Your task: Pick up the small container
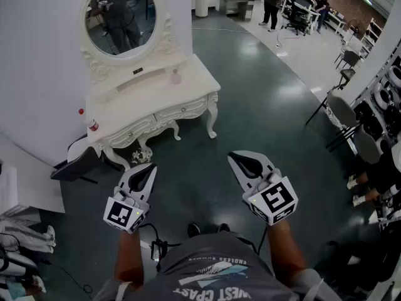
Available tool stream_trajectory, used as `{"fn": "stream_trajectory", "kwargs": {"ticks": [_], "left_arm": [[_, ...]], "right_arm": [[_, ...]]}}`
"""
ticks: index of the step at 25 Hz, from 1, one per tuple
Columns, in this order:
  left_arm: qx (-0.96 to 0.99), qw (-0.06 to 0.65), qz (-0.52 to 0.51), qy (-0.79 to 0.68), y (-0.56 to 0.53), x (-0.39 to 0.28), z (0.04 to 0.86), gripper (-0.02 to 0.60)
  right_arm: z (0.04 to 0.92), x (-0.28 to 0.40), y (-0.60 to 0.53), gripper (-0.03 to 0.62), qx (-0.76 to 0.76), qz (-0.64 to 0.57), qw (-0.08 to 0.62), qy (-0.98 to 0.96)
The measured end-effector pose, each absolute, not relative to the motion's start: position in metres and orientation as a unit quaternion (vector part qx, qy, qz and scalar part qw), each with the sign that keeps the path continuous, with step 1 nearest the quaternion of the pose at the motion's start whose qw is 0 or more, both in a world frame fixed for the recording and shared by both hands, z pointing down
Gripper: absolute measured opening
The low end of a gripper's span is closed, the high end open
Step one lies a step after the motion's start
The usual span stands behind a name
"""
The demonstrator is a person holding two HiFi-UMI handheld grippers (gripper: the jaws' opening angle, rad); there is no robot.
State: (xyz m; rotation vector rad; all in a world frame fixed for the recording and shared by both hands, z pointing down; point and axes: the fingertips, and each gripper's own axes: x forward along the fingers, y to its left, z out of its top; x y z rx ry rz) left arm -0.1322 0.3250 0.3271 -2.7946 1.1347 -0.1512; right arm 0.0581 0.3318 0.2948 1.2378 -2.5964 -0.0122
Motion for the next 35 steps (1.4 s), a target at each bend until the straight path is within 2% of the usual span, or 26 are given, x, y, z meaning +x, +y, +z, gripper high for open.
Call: {"fn": "stream_trajectory", "kwargs": {"ticks": [14, 21, 35], "left_arm": [[-0.928, 0.056, -0.041, 0.366, 0.305, -0.153, 0.335, 0.015], [-0.93, 0.042, -0.046, 0.362, 0.299, -0.149, 0.345, 0.015], [-0.898, 0.025, -0.079, 0.432, 0.242, -0.135, 0.355, 0.015]], "right_arm": [[0.298, 0.032, 0.313, 0.025, 0.426, -0.012, 0.141, -0.894], [0.301, 0.03, 0.301, 0.026, 0.421, 0.011, 0.122, -0.899], [0.323, 0.051, 0.205, 0.026, 0.356, 0.028, 0.106, -0.928]]}}
